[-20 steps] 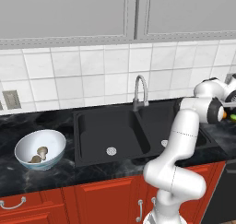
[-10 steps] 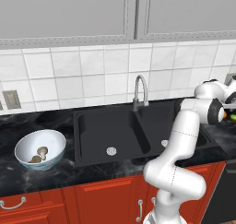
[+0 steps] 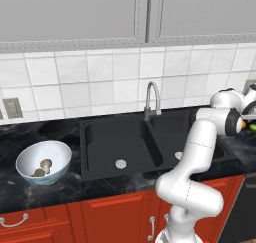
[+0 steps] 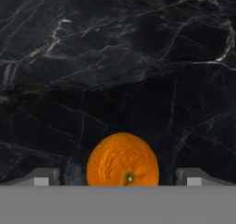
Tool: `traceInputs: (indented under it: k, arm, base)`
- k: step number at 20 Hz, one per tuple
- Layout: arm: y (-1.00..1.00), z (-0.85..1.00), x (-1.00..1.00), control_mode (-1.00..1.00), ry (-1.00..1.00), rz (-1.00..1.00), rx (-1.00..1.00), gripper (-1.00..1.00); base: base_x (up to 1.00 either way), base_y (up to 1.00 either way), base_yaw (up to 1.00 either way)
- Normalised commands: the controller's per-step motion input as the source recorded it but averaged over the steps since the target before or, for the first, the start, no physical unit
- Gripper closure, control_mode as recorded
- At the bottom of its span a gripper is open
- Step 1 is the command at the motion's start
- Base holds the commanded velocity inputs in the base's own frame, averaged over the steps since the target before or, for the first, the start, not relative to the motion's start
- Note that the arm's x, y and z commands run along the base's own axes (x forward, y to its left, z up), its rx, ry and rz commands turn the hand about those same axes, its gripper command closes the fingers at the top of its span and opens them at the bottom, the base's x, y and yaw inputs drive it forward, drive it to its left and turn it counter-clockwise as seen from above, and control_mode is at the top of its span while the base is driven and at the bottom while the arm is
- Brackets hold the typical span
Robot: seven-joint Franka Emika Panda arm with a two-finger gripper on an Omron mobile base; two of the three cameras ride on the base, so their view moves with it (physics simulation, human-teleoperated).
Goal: There is a mixed pile of frozen fruits and vegetables on the counter. Locate all the frozen vegetables and place the items in a bowl on the counter. Take all the frozen fruits and defrost them in a running sink.
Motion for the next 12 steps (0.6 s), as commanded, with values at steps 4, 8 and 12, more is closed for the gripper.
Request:
traceInputs:
  k: [4,8,12]
  arm:
    - [0.00,-0.12,0.13,-1.00,0.00,0.00,0.00,-1.00]
    - [0.00,-0.11,0.03,-1.00,0.00,0.00,0.00,-1.00]
    - [-0.03,-0.08,0.00,-1.00,0.00,0.00,0.00,-1.00]
  base:
    - [0.00,0.00,0.00]
    - [0.00,0.00,0.00]
    - [0.00,0.00,0.00]
